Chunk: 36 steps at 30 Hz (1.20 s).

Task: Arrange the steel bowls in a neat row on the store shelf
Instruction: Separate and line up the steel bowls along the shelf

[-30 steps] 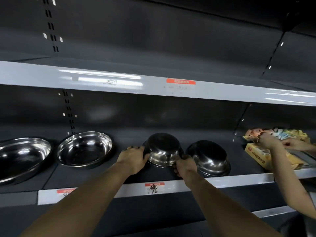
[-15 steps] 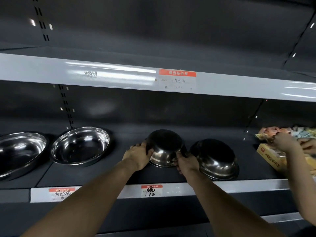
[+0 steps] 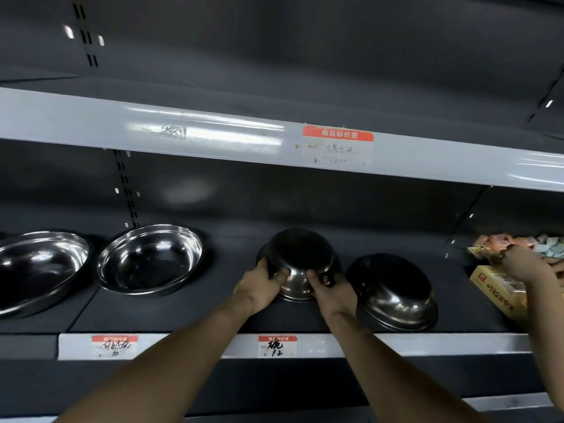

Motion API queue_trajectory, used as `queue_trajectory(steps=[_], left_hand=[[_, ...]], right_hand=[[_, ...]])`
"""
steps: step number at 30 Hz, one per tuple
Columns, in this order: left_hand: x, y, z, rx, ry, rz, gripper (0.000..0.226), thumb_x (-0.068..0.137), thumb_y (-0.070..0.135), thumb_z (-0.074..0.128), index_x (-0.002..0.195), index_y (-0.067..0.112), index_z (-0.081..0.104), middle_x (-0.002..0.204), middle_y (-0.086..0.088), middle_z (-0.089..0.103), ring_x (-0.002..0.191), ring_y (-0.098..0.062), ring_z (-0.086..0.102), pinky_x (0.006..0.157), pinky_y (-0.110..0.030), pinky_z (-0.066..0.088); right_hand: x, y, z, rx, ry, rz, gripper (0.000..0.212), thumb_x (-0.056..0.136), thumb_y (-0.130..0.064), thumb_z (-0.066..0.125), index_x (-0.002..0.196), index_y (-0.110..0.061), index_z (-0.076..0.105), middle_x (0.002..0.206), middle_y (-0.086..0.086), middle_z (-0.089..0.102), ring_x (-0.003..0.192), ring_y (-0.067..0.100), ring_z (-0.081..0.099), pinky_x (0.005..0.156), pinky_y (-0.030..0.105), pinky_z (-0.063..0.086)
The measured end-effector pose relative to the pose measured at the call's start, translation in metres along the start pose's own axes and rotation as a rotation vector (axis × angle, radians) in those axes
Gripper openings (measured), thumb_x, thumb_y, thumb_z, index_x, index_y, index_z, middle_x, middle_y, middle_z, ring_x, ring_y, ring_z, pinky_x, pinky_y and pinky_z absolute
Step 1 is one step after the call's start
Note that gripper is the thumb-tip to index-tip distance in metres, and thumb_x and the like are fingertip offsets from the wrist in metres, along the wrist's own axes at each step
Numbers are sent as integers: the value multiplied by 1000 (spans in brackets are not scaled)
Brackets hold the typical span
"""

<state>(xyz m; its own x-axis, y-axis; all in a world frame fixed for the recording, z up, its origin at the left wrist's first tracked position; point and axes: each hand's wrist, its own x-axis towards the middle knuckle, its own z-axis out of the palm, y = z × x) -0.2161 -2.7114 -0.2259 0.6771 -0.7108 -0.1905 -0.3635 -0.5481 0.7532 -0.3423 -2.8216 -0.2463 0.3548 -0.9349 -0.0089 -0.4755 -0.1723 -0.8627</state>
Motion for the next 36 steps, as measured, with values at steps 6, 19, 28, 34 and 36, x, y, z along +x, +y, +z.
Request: queue_trajectory(steps=[6, 19, 28, 34, 36], left_hand=[[-11, -1, -9, -358, 200, -58, 44, 94, 53, 49, 127, 23, 50, 127, -2, 63, 113, -21, 59, 92, -25, 37], [-34, -4, -33, -834, 312, -21, 94, 65, 86, 32, 135, 29, 56, 134, 3, 62, 128, -21, 54, 116, -44, 33], [-51, -23, -26, -839, 267, -74, 86, 64, 84, 39, 122, 27, 66, 124, 4, 69, 122, -21, 59, 115, -43, 35], [-65, -27, -28, -868, 231, -76, 52, 67, 61, 43, 92, 30, 76, 103, 1, 76, 108, -23, 67, 108, -46, 44], [-69, -28, -31, -861, 220, -77, 48, 71, 59, 43, 93, 31, 75, 105, 1, 75, 109, -22, 66, 108, -46, 44]], right_hand=[[-21, -1, 4, 36, 91, -216, 54, 82, -35, 78, 129, -14, 61, 87, -2, 75, 95, 21, 71, 76, 19, 43], [-47, -6, -2, 264, 5, -127, 53, 98, -10, 44, 148, -29, 45, 111, 4, 71, 97, 18, 62, 91, 30, 49], [-58, 6, -10, 450, -81, 129, 28, 98, -15, 41, 107, -23, 66, 76, 9, 69, 68, 21, 59, 62, 34, 52], [-55, 9, -17, 727, -127, 302, 51, 100, -47, 40, 69, -10, 57, 47, 5, 53, 44, 17, 40, 45, 24, 28], [-58, 6, -18, 675, -128, 273, 60, 95, -64, 41, 71, -13, 61, 49, 3, 53, 45, 15, 43, 45, 25, 31]])
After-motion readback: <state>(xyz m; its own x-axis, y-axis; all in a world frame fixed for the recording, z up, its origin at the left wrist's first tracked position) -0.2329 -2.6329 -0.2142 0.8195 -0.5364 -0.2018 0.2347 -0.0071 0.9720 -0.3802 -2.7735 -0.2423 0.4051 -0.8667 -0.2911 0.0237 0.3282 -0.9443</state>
